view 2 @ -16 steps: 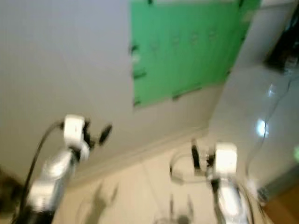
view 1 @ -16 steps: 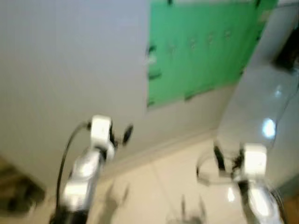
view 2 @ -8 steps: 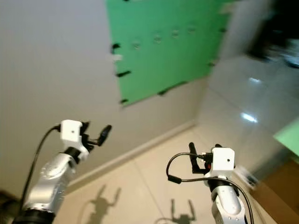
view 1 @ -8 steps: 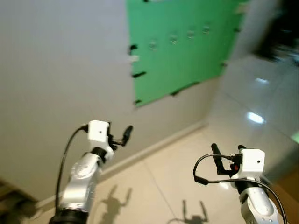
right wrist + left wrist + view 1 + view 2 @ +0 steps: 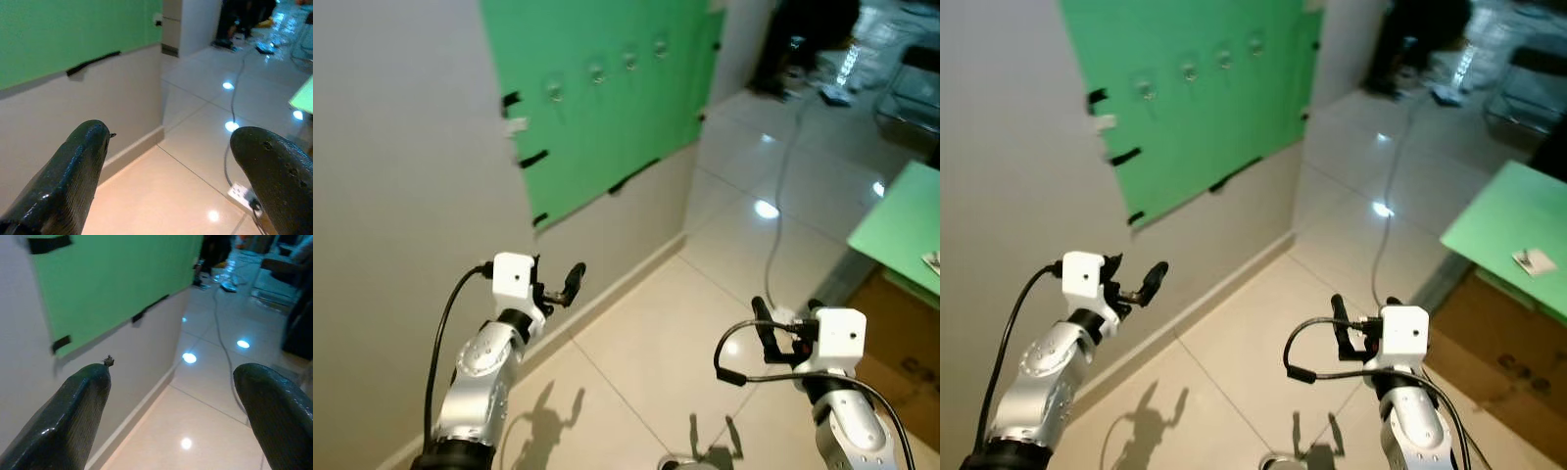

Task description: Hang keys on a hook

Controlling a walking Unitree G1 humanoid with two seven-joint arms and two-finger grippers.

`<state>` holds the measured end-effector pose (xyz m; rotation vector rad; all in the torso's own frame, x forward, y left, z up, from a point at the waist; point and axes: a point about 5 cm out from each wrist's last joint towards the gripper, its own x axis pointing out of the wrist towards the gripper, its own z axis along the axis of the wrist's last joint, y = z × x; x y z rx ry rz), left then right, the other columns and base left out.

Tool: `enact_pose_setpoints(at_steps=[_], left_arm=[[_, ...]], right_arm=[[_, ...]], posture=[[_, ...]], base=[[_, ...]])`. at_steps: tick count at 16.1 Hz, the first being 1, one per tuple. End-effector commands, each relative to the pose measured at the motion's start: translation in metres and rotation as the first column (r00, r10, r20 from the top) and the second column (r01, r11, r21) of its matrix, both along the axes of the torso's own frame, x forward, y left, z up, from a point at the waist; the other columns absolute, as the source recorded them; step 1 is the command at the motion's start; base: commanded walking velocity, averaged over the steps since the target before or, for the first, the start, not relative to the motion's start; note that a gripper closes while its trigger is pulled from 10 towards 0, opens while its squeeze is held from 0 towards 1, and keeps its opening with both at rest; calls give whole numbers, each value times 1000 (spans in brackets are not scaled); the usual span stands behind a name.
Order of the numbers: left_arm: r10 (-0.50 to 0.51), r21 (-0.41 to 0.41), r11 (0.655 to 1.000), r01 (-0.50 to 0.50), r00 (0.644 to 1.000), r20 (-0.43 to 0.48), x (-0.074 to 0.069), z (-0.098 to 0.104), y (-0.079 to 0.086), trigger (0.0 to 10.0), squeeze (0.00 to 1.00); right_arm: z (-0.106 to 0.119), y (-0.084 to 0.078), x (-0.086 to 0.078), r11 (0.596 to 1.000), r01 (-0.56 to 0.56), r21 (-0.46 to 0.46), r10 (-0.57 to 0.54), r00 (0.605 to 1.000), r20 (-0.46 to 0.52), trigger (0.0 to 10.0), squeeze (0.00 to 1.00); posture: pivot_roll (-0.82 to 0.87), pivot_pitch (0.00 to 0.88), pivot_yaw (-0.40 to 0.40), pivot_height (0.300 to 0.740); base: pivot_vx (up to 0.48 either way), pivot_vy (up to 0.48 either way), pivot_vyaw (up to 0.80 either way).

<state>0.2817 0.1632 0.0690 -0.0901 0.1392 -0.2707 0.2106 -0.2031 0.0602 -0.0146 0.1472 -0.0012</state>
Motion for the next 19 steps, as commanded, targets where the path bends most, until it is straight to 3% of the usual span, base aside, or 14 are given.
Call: enact_pose_setpoints(at_steps=[1,5,9,13,19], left_arm=[[6,19,1000,-6,1000,-6,2,0,2,10000,0],[2,5,1000,-2,998,59,5,9,-2,10000,0],[-7,-1,1000,7,995,96,10,20,-5,10000,0],[21,0,1000,-22,997,73,12,17,0,10000,0],[6,-19,1000,-5,997,71,13,16,-9,10000,0]], right_arm=[[4,0,3,1000,4,-2,-4,1000,16,10000,0],[11,-3,6,1000,31,2,-31,996,87,10000,0],[14,-4,7,999,33,-4,-32,995,97,10000,0],[15,-3,9,999,38,-6,-37,994,101,10000,0],[16,-3,9,999,49,-23,-46,993,107,10000,0]], posture=[[-161,0,49,740],[-162,0,50,740],[-154,0,45,740],[-156,0,51,740],[-167,0,55,740]], base=[[0,0,-650],[0,0,-652],[0,0,-652],[0,0,-652],[0,0,-648]])
